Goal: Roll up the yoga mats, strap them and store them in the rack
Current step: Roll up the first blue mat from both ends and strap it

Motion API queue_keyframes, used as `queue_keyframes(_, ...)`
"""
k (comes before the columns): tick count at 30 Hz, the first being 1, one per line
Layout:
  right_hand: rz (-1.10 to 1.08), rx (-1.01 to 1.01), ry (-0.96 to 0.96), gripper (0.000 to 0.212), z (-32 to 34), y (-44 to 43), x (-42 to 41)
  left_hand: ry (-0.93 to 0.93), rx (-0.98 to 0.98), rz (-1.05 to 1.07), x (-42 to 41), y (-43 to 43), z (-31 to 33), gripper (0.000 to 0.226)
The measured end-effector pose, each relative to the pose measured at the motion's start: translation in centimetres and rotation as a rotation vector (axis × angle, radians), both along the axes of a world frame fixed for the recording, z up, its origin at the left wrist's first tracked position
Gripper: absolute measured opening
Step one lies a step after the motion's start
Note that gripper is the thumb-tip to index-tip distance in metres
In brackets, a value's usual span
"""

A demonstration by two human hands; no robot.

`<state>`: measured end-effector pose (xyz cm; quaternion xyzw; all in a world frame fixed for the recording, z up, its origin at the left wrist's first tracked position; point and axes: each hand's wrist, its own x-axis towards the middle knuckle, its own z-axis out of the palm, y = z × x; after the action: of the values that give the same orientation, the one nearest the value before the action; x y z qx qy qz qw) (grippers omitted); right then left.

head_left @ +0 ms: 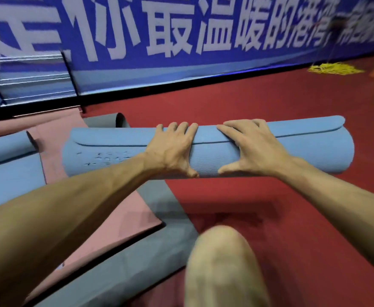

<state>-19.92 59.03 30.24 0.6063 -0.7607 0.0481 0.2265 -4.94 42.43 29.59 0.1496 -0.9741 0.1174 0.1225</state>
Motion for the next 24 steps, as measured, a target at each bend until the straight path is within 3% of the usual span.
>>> queue_keyframes(4, 0.048, -0.125, 0.056, 0.048, -1.6, 9.5, -2.4, -0.087, -0.031, -0.085, -3.8, 5.1, -0.4, 0.116)
queue_keyframes(7, -0.022, -0.165, 0.054, 0.045, -4.4, 16.5, -3.0, -0.176, -0.044, -0.138, -7.0, 9.0, -1.2, 0.108)
queue_keyframes(10, -0.096, -0.057, -0.033, 0.048, -8.6, 22.3, -2.5, -0.248, -0.054, -0.198, -9.9, 12.9, -2.7, 0.104)
queue_keyframes(15, -0.305, 0.194, -0.382, 0.044, -18.2, 30.8, -2.5, -0.331, -0.029, -0.288, -13.3, 18.9, -8.6, 0.103)
queue_keyframes(19, -0.637, 0.383, -0.773, 0.045, -25.6, 35.2, -1.2, -0.403, 0.046, -0.346, -14.6, 23.2, -14.6, 0.105)
queue_keyframes(24, -0.924, 0.328, -1.142, 0.031, -34.2, 38.6, 1.7, -0.504, 0.128, -0.416, -13.9, 27.1, -21.8, 0.111)
